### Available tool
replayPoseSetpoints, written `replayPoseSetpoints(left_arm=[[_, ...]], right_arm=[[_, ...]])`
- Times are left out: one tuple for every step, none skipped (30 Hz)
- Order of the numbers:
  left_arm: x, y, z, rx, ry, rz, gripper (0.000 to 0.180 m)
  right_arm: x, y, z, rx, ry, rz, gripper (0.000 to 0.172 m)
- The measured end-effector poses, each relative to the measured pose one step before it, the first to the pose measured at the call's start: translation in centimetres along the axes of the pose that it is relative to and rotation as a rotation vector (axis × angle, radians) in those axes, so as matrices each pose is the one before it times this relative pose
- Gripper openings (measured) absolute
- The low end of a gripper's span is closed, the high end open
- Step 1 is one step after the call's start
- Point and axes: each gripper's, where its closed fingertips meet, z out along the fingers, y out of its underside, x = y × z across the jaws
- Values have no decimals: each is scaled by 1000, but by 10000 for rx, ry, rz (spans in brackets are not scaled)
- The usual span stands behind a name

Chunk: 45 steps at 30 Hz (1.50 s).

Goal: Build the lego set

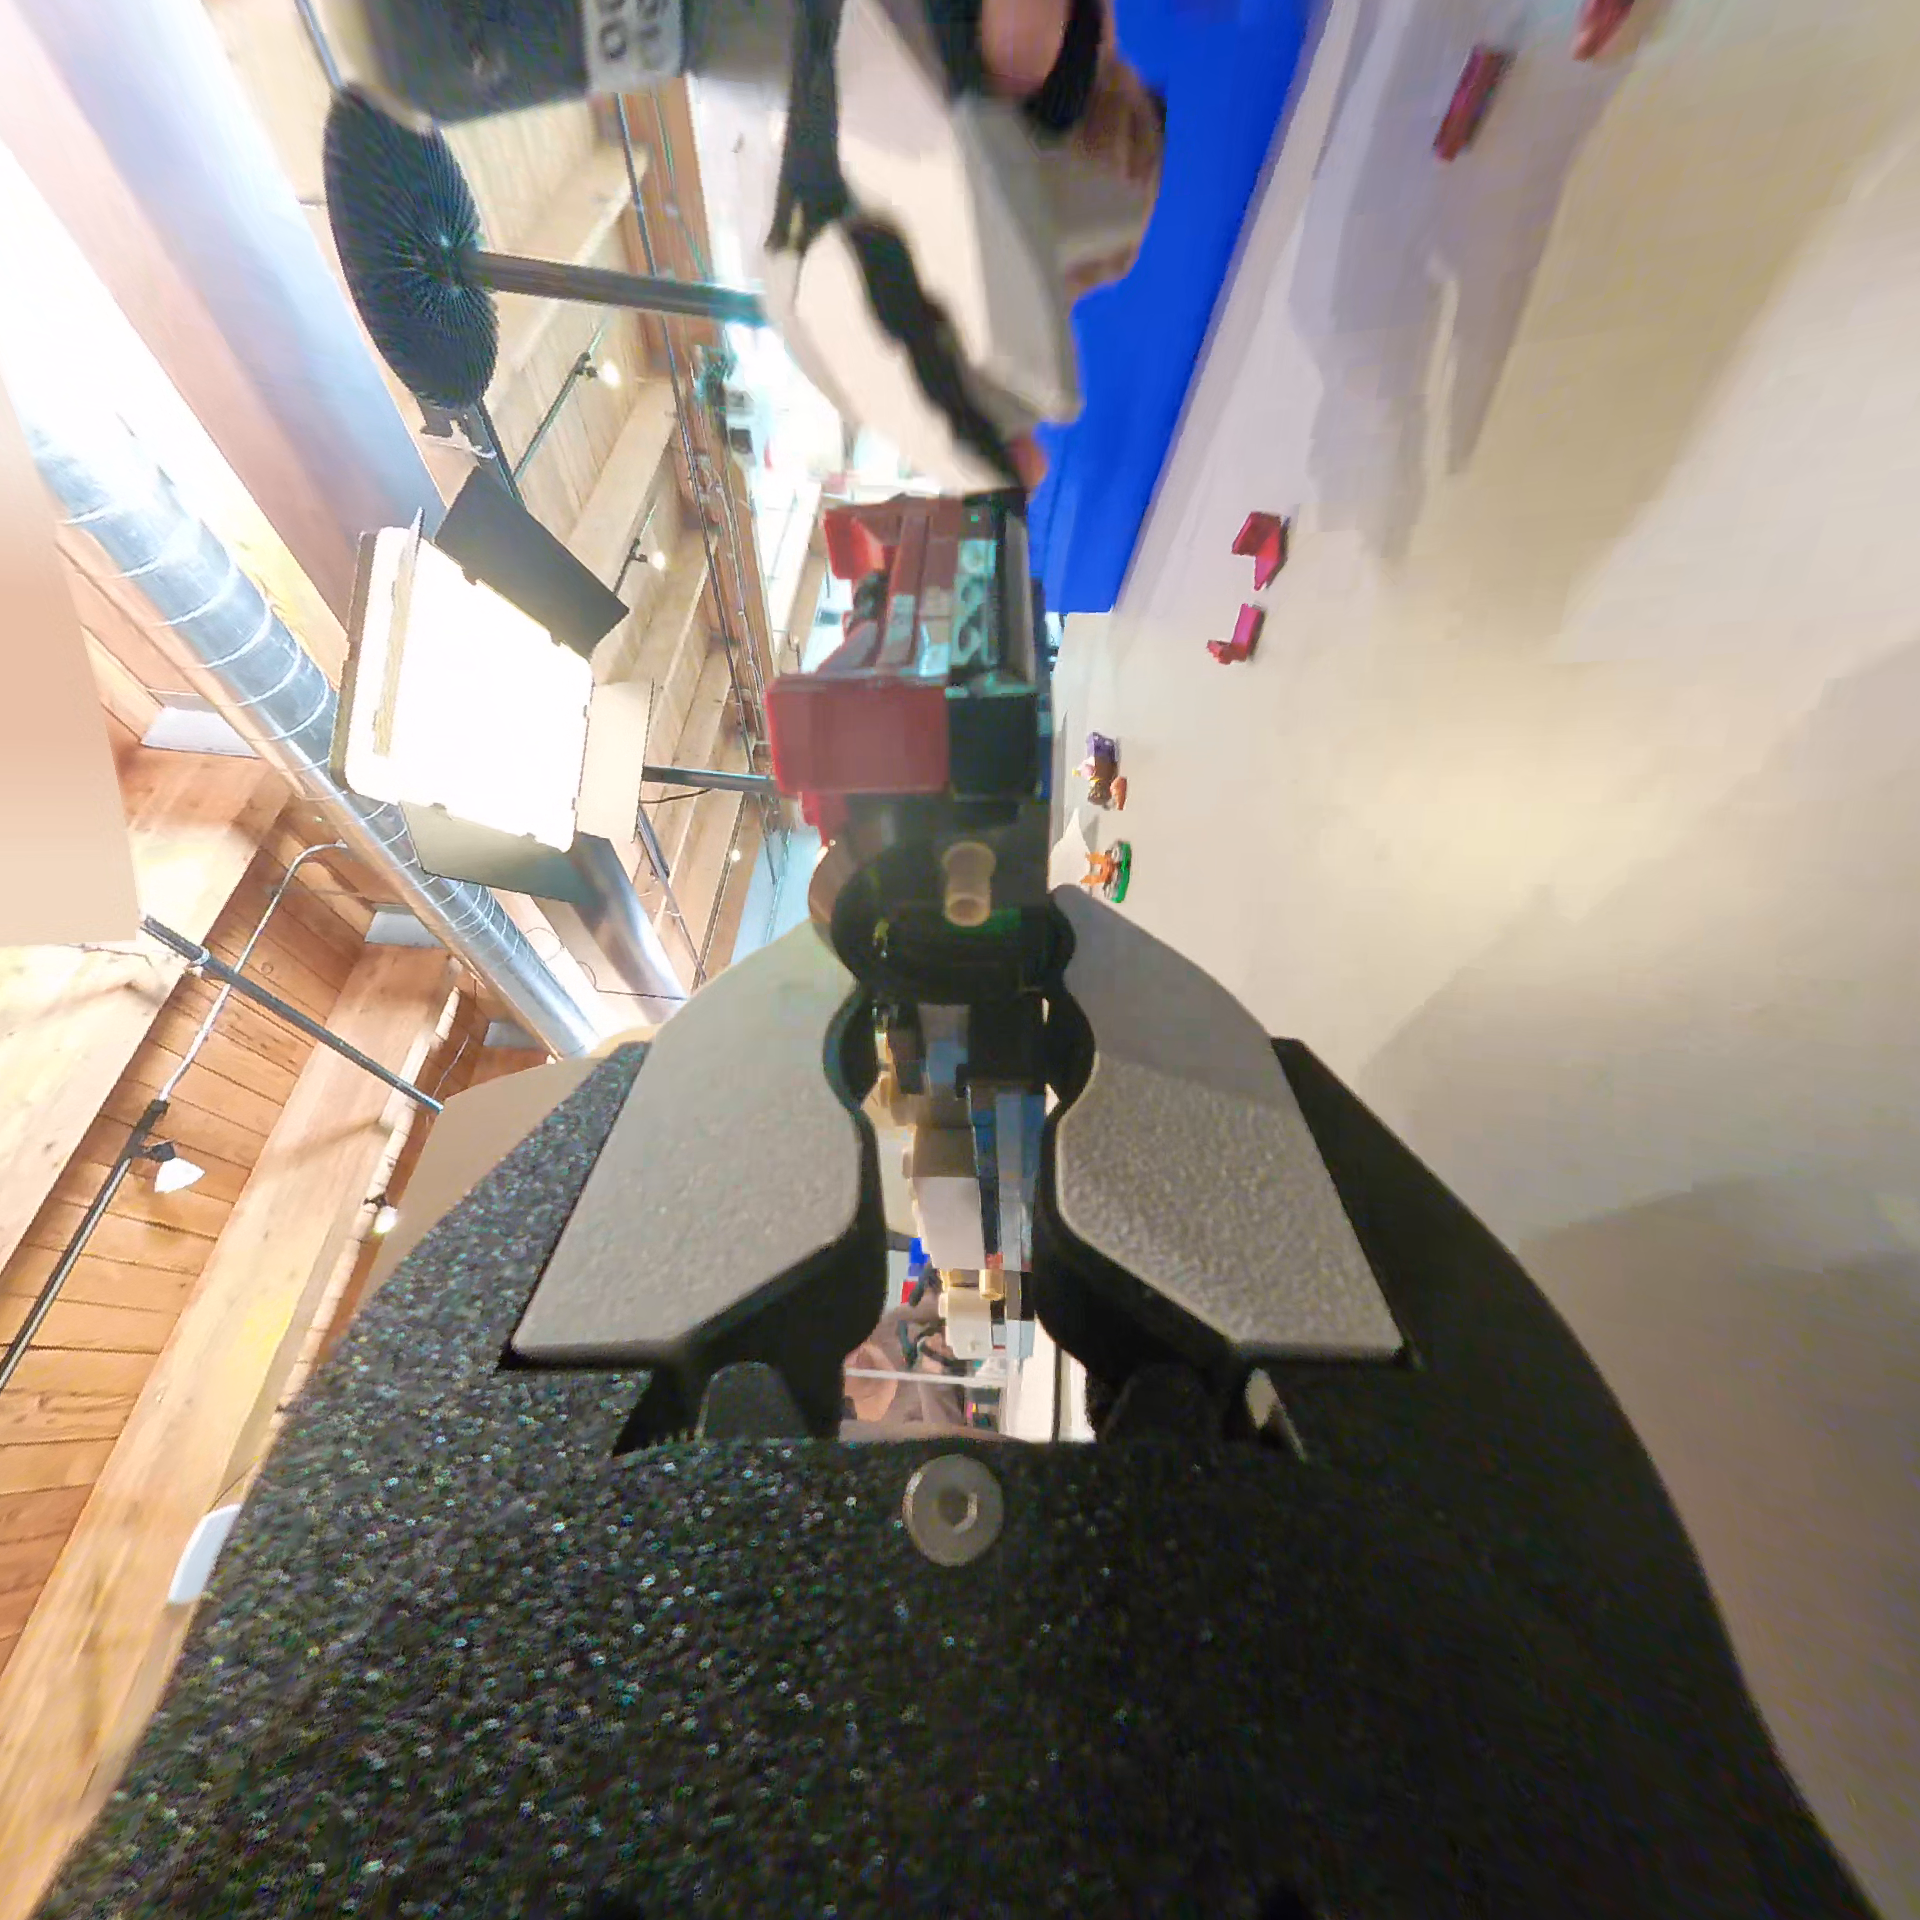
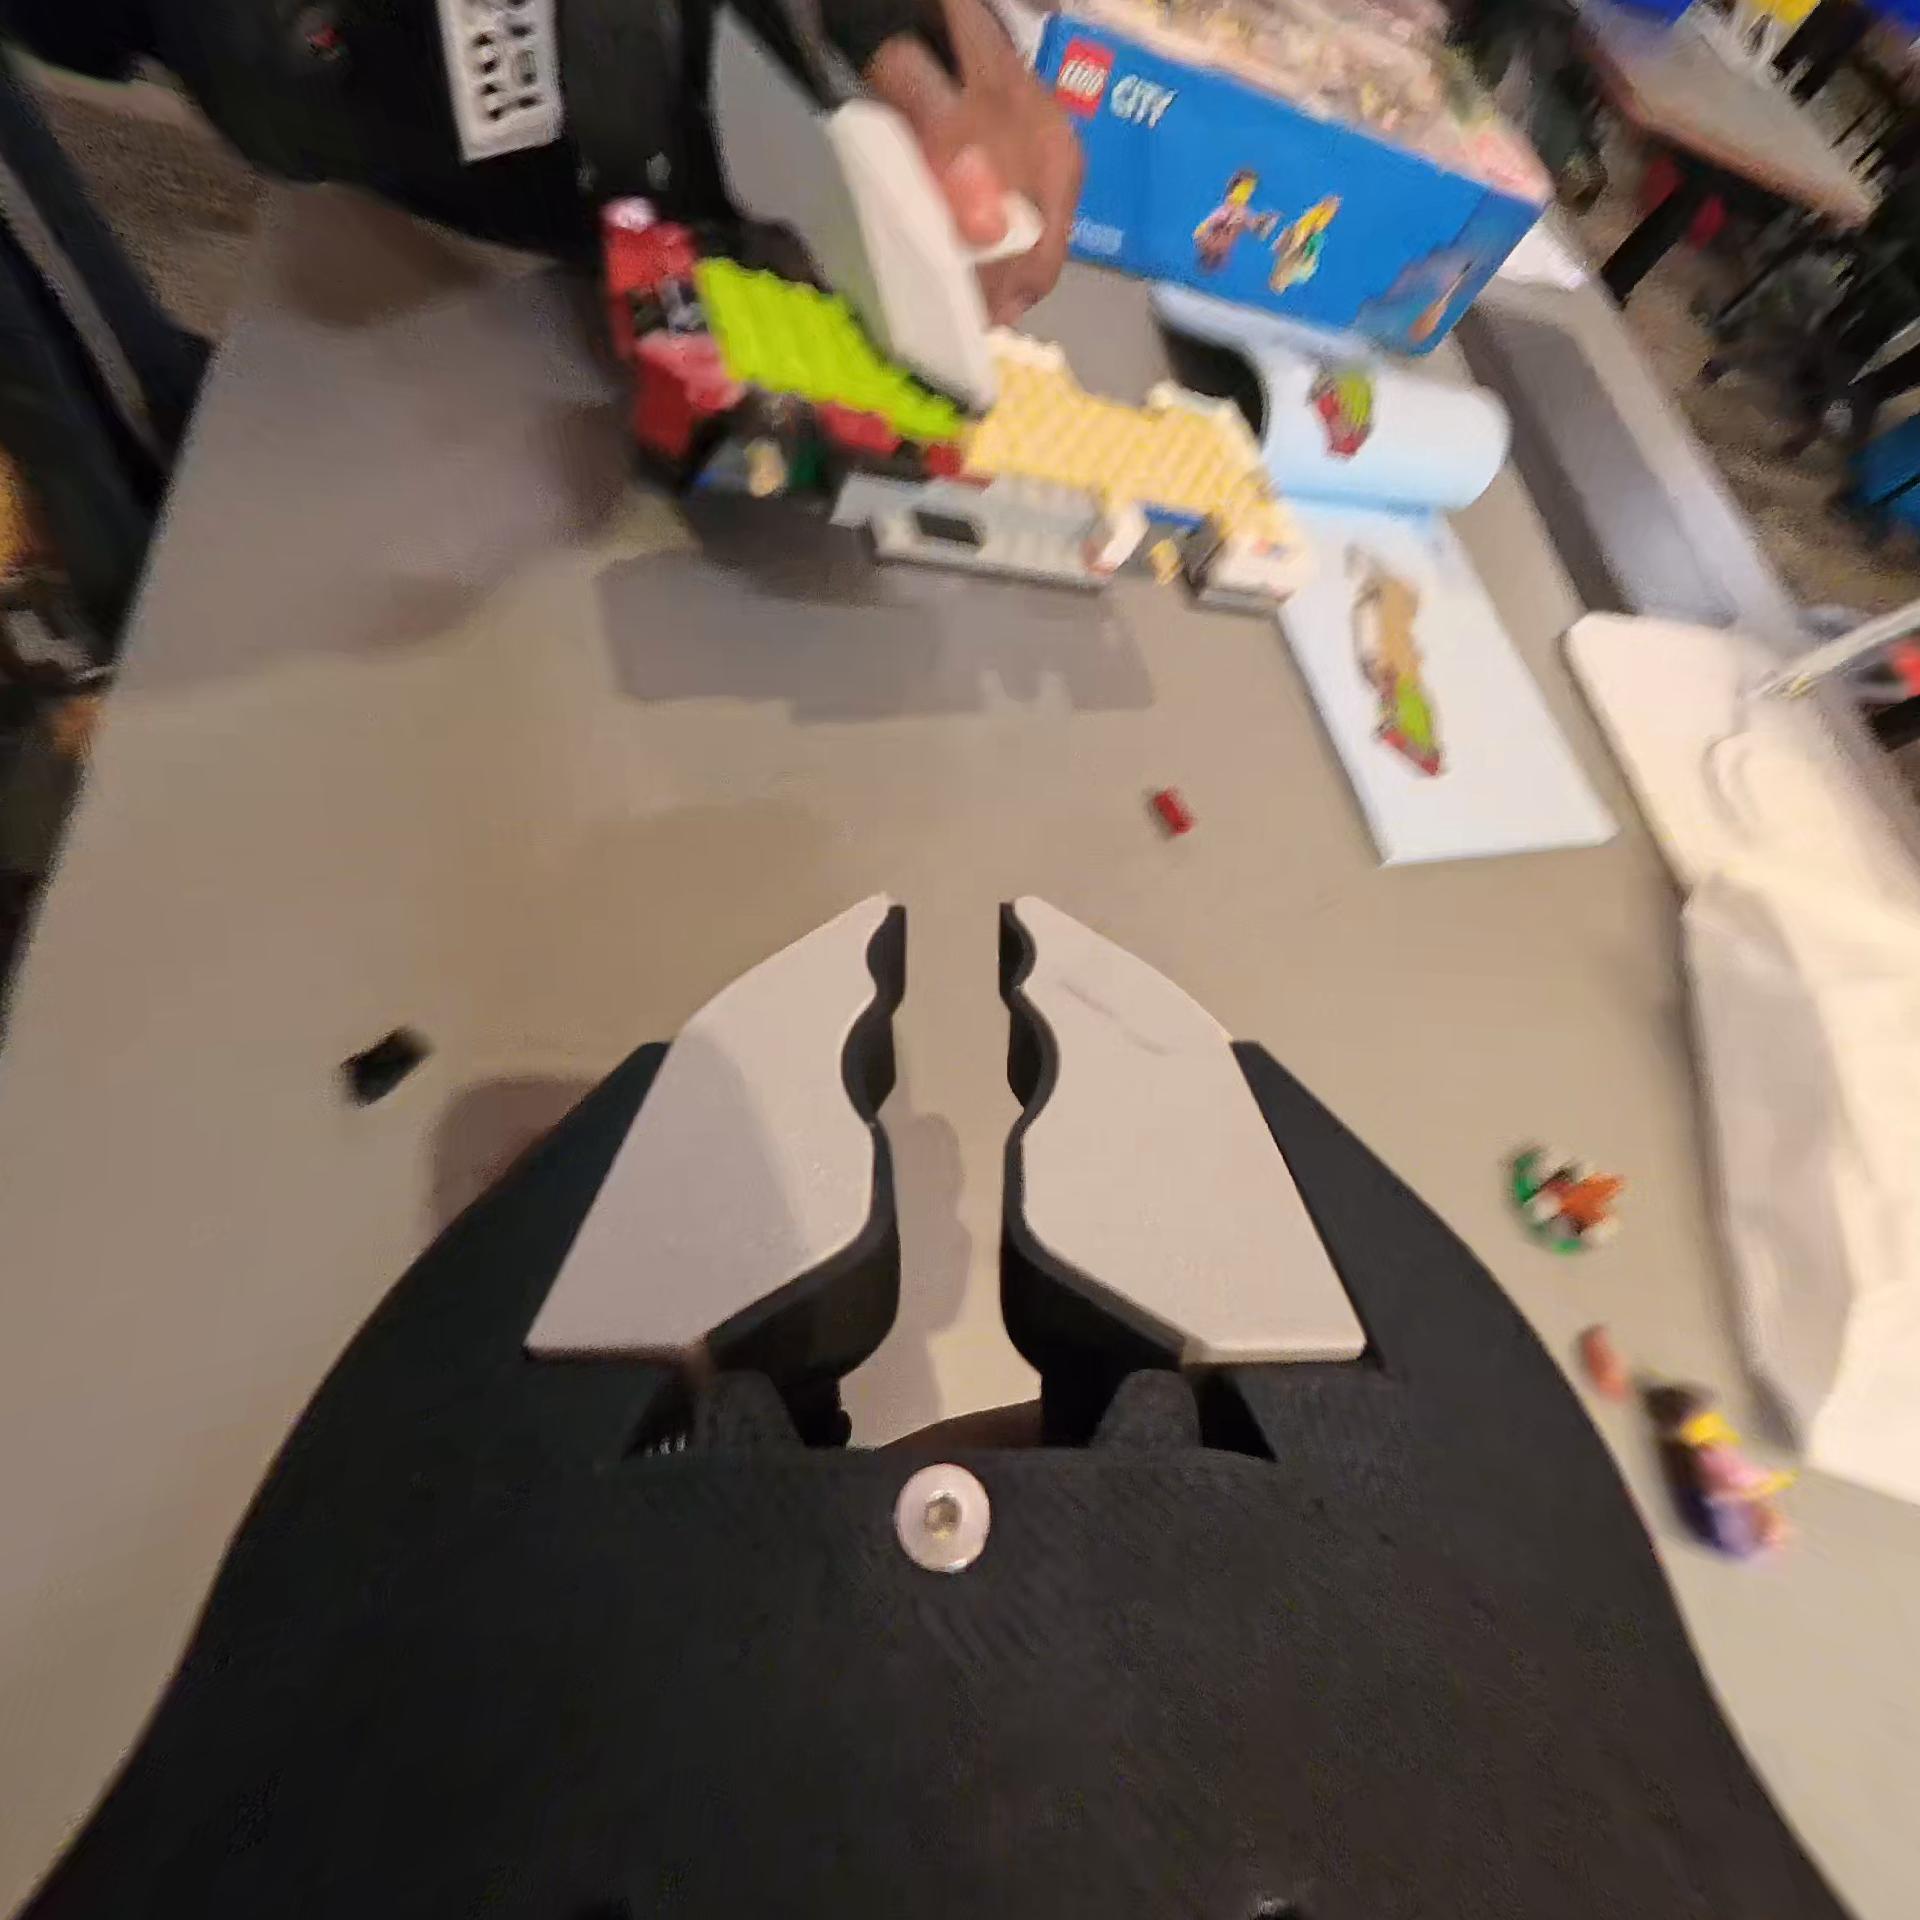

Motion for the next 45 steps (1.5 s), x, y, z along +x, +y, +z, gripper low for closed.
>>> replayPoseSetpoints(left_arm=[[182,-41,52,16,75,-44,28],[208,-23,64,3,67,4,28],[208,-58,61,25,58,45,28],[172,-105,61,33,59,46,28],[115,-148,39,38,37,50,28],[73,-188,31,50,17,60,28],[93,-226,26,50,26,82,28],[114,-212,20,40,43,109,28],[125,-193,22,26,37,108,28],[117,-153,34,3,38,88,28],[110,-104,33,-6,40,55,28],[64,-75,14,6,26,20,28],[4,-52,1,9,4,5,28],[-23,-1,-4,-7,-5,10,28],[-42,37,-7,-21,-5,20,28],[-56,49,-16,-16,-8,19,28],[-84,13,-40,7,-18,2,28],[-111,-40,-38,37,-31,-26,28],[-93,-81,-24,53,-23,-49,28],[-44,-104,-8,57,-12,-42,28],[7,-111,22,51,6,-22,28],[71,-97,31,31,25,8,28],[88,-79,26,5,35,45,28],[75,-69,21,-3,30,67,28],[33,-31,21,-10,20,62,28],[-1,-18,6,-15,7,44,28],[-23,22,9,-15,0,19,28],[-23,32,7,-15,4,10,28],[-5,58,22,-18,12,12,28],[6,64,13,-15,8,4,28],[11,64,27,-8,10,-15,28],[34,66,26,-9,21,-15,28],[33,83,32,-13,14,-13,28],[25,99,45,-23,13,-18,28],[21,98,51,-29,14,-25,28],[-11,85,52,-29,7,-36,28],[1,81,45,-26,3,-32,28],[-7,73,29,-21,3,-5,28],[-7,64,20,-23,-3,13,28],[-11,88,1,-34,-2,21,28],[-38,95,6,-40,-6,22,28],[-65,86,14,-26,-16,1,28],[-68,40,12,-1,-15,-33,28],[-38,15,15,17,-3,-53,28],[-8,-20,26,29,12,-53,28]], right_arm=[[-1439,1040,-590,-126,-282,265,17],[-1455,1041,-387,-188,-331,167,17],[-1461,950,-164,-216,-373,30,18],[-1367,786,22,-234,-377,-90,19],[-1155,644,191,-265,-353,-127,19],[-841,502,299,-278,-284,-132,20],[-510,408,327,-270,-190,-138,21],[-223,443,324,-301,-136,-122,22],[-10,471,298,-324,-92,-92,22],[135,393,277,-285,-47,-54,22],[130,254,259,-226,-43,-23,21],[22,83,236,-163,-55,-31,21],[-45,-207,133,-31,6,-79,21],[-143,-468,-45,133,39,-99,23],[-342,-619,-155,263,-16,-74,24],[-463,-819,-170,418,-55,-35,24],[-513,-873,-75,486,-63,-47,25],[-576,-699,112,366,-121,-128,26],[-568,-370,302,111,-190,-214,27],[-422,-15,437,-141,-219,-229,28],[-176,190,434,-295,-185,-190,29],[10,233,368,-309,-148,-118,31],[104,201,286,-256,-144,-35,31],[113,179,237,-210,-141,8,31],[136,137,221,-166,-76,-8,28],[186,23,184,-97,9,-26,25],[112,-86,126,-30,-1,-7,21],[40,-19,108,-65,-38,13,18],[122,-50,75,-31,21,45,14],[321,-33,57,-31,140,66,14],[412,11,46,-41,193,88,14],[506,32,31,-56,243,107,13],[740,75,47,-83,370,127,13],[1071,122,96,-118,526,178,13],[1251,156,158,-139,578,288,14],[1191,155,211,-128,486,424,14],[1026,142,180,-96,367,482,14],[798,126,43,-53,276,397,18],[481,143,-193,6,161,217,28],[89,171,-456,79,-20,20,31],[-206,215,-669,134,-165,-136,31],[-333,305,-778,124,-227,-235,31],[-357,402,-777,79,-235,-273,31],[-335,453,-688,51,-249,-261,31],[-349,393,-528,54,-285,-211,31]])
